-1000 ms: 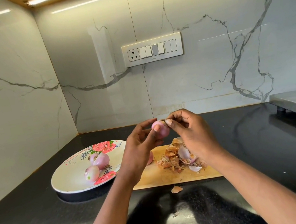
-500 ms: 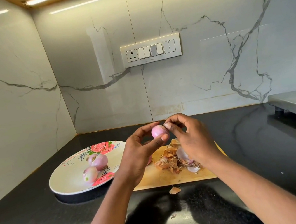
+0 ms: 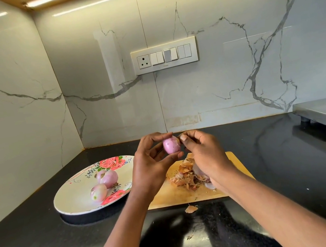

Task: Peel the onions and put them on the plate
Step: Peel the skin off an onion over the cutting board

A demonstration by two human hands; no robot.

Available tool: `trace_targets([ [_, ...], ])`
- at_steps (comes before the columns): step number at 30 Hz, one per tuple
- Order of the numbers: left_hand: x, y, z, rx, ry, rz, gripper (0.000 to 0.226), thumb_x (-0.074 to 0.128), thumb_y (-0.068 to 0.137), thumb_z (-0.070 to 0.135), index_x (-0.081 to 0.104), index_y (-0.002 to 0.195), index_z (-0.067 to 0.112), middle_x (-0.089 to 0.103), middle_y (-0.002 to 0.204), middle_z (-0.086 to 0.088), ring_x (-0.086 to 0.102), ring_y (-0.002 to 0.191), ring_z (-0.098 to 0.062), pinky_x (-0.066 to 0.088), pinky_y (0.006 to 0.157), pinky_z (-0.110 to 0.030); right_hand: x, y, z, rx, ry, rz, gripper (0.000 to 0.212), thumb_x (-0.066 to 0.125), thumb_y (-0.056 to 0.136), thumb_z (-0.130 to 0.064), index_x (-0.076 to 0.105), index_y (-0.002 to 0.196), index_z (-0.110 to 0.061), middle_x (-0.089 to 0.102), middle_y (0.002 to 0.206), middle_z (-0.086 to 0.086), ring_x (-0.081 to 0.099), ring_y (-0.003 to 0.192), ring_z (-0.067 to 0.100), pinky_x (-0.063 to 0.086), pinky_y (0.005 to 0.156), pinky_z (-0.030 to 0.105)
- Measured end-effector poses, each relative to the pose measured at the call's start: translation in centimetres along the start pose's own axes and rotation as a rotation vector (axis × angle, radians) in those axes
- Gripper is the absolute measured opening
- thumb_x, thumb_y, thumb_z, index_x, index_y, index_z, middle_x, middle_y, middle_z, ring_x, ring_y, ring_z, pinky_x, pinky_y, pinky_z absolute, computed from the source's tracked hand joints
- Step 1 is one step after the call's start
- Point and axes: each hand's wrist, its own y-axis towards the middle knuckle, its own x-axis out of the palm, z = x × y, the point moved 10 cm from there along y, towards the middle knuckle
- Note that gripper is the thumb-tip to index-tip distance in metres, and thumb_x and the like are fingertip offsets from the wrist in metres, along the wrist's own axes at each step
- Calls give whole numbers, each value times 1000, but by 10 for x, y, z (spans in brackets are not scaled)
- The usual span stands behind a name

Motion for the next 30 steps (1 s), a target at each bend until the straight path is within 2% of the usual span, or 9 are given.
trace_targets([
  [4,0,0,-3,-34,-67,0,51,83,65,0,65,112,8,65,121,-12,71,110,-21,57,86,-22,4,-2,3,34,32,-12,21,55,104,-29,74,98,-22,77,94,-3,71,97,21,57,88,49],
  [7,-2,0,-4,-47,-58,0,48,82,70,-8,65,112,9,65,122,-13,71,110,-20,58,86,-24,2,-2,4,72,68,-4,22,50,106,-28,70,101,-21,77,95,-2,72,95,18,54,77,37],
  [10,-6,-1,-9,-92,-75,8,48,80,74,-8,64,116,9,71,118,-7,72,107,-19,60,88,-29,-15,2,-1,116,157,41,19,44,109,-24,62,107,-18,76,97,-4,67,77,8,44,66,23],
  [15,-8,-1,-8,-100,-5,24,50,82,76,1,65,121,16,74,115,3,73,106,-13,59,88,-26,-20,5,-10,-30,-150,-50,25,46,107,-34,66,101,-20,72,96,-8,66,85,16,53,78,34],
  [19,-8,-2,-7,-97,17,20,49,80,79,-1,64,123,14,76,107,15,73,103,-8,57,83,-18,-11,5,-12,-106,-402,-144,8,72,94,-25,67,98,-21,69,90,-11,66,86,9,52,74,26],
  [21,-7,-2,-8,-99,38,14,49,80,79,-1,64,123,14,75,105,18,73,102,-5,56,81,-16,-10,5,-11,-114,-416,-165,17,79,88,-21,68,100,-25,70,93,-12,68,88,6,53,76,24],
  [24,-6,-1,-10,-109,50,17,48,81,79,2,65,123,15,74,108,13,72,102,-4,55,80,-15,-9,4,-20,-168,-338,-168,13,74,92,-25,73,104,-29,73,97,-15,67,94,-1,53,80,21],
  [27,-6,-1,-13,-120,42,17,48,81,79,3,65,123,16,72,117,5,72,105,-8,57,85,-20,-4,4,-25,-201,-240,-214,15,76,89,-29,76,104,-32,76,99,-14,69,99,1,57,91,30],
  [30,-7,-1,-15,-133,27,15,51,82,79,4,64,125,18,72,118,5,72,105,-9,58,85,-21,-6,5,-24,-208,-189,-197,10,78,85,-28,78,95,-30,77,94,-11,71,93,6,59,90,36],
])
